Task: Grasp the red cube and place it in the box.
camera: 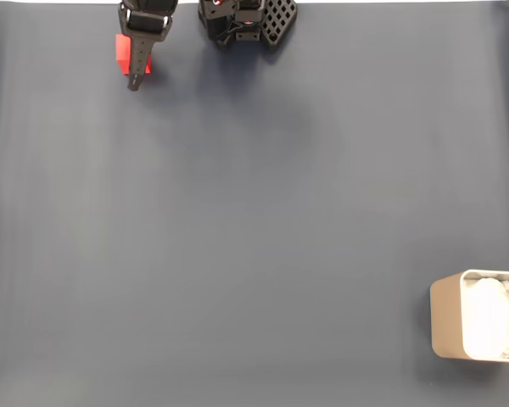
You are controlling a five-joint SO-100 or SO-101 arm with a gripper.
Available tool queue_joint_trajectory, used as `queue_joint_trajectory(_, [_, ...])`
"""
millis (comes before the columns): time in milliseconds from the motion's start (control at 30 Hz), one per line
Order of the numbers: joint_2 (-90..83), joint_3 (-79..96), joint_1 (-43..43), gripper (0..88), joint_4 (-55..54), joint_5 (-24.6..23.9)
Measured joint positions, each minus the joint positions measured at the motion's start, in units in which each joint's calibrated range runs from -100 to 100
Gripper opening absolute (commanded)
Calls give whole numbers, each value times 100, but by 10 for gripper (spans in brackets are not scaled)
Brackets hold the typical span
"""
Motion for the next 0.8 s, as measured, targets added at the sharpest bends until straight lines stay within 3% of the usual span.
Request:
queue_joint_trajectory(233, [0,0,0,317,-80,0])
queue_joint_trajectory(800, [52,18,0,127,-80,20])
